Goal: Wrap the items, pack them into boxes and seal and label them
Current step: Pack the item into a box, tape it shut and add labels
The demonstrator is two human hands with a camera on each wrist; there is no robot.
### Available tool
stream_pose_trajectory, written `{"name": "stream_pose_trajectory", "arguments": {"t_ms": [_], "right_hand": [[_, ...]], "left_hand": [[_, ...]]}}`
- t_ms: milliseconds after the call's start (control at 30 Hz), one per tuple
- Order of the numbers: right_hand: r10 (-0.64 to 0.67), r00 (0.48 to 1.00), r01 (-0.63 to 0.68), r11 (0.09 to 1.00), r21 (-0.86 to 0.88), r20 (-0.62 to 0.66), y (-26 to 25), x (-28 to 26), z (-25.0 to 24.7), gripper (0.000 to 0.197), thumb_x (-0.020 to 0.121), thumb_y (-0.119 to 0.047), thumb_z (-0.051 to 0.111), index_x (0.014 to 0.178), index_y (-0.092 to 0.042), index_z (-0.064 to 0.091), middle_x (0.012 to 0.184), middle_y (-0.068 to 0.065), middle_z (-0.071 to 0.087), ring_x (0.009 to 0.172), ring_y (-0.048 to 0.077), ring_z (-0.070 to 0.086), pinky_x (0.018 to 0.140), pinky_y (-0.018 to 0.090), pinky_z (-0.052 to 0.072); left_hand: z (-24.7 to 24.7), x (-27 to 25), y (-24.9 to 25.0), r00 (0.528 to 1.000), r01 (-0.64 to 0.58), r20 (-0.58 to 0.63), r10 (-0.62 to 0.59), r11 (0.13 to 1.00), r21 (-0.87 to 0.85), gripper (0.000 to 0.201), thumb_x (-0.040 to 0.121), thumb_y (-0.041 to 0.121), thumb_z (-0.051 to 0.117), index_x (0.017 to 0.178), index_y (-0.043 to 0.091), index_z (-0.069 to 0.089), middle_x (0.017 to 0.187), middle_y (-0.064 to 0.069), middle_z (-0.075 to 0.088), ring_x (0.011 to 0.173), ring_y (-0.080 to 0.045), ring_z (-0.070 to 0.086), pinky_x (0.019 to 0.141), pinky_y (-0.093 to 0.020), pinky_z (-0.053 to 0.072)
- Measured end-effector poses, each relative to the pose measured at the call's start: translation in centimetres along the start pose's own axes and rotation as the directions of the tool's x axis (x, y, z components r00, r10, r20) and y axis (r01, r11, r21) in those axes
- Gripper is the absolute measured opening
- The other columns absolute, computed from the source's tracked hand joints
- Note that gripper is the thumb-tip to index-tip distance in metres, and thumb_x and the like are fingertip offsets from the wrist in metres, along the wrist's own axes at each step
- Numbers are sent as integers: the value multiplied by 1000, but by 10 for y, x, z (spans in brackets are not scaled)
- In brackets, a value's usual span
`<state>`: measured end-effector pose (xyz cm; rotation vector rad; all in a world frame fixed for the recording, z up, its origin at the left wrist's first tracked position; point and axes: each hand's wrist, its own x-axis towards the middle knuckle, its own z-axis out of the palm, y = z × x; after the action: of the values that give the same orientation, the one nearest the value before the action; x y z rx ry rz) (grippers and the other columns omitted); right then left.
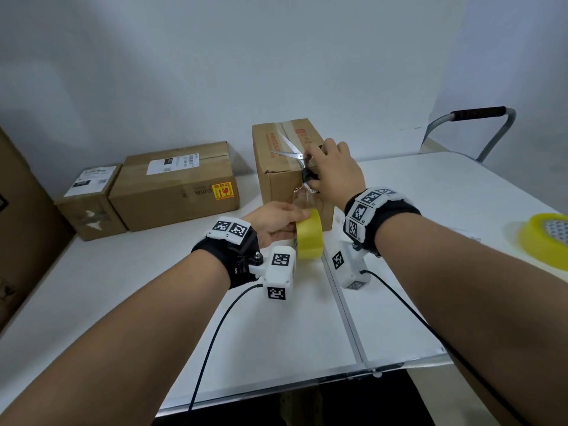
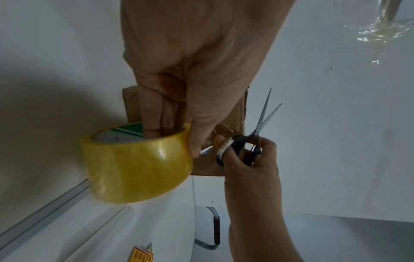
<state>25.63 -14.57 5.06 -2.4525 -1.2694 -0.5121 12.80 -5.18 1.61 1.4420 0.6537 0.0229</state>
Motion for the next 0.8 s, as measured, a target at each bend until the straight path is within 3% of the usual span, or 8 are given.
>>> {"name": "stream_pose_trajectory", "arguments": {"t_ms": [100,200,367,433,533,633,700,800], "right_hand": [[1,1000,-1,1000,5,-12,0,0,2,47,79,-23,70,121,-19,50,118,8,46,109,30,41,66,35,39],[-7,1000,7,1000,-3,-13,3,1,1,47,79,-22,70,122,-18,50,119,7,46,109,28,41,62,33,36],[-12,1000,12,1000,3,-27,7,1,3,47,80,-24,70,123,-20,50,119,6,46,110,28,40,60,33,35],[-15,1000,15,1000,4,-22,7,3,3,48,79,-24,69,123,-20,50,119,7,46,110,28,40,61,33,36],[-12,1000,12,1000,4,-23,7,5,5,46,81,-28,69,122,-19,50,119,7,46,109,28,41,63,33,36],[-16,1000,16,1000,1,-26,7,5,5,45,81,-29,68,121,-19,50,118,7,46,109,29,41,65,33,38],[-3,1000,3,998,57,-4,9,5,5,45,81,-26,67,122,-18,50,119,8,45,111,29,40,71,35,44],[8,997,-32,957,289,81,16,7,0,46,84,-21,63,128,-21,53,118,9,47,113,28,40,88,36,45]], "left_hand": [[-3,-1,4,1000,16,2,-16,999,42,17,91,13,68,107,6,66,101,-11,73,86,-19,69,81,-32,58],[0,3,4,999,39,-27,-36,993,109,28,91,13,68,116,1,65,104,-12,73,84,-18,71,74,-27,59],[6,7,10,990,140,-17,-139,983,117,36,90,18,70,122,1,63,115,-15,70,102,-25,69,90,-40,56],[5,8,14,990,138,-7,-138,980,142,28,93,16,66,118,6,64,106,-12,72,88,-21,69,83,-36,58],[4,6,10,982,187,-4,-191,958,218,15,96,19,62,105,7,65,75,-6,71,58,-13,66,60,-28,56],[3,8,1,983,179,4,-182,968,177,16,97,18,60,107,6,66,69,-5,72,54,-11,68,50,-24,56],[2,11,-2,984,170,22,-177,971,169,9,97,18,61,98,10,66,76,-6,72,59,-13,66,54,-26,55],[1,8,-5,984,176,16,-179,977,117,10,91,19,68,99,13,66,98,-12,72,82,-21,66,84,-38,56]]}}
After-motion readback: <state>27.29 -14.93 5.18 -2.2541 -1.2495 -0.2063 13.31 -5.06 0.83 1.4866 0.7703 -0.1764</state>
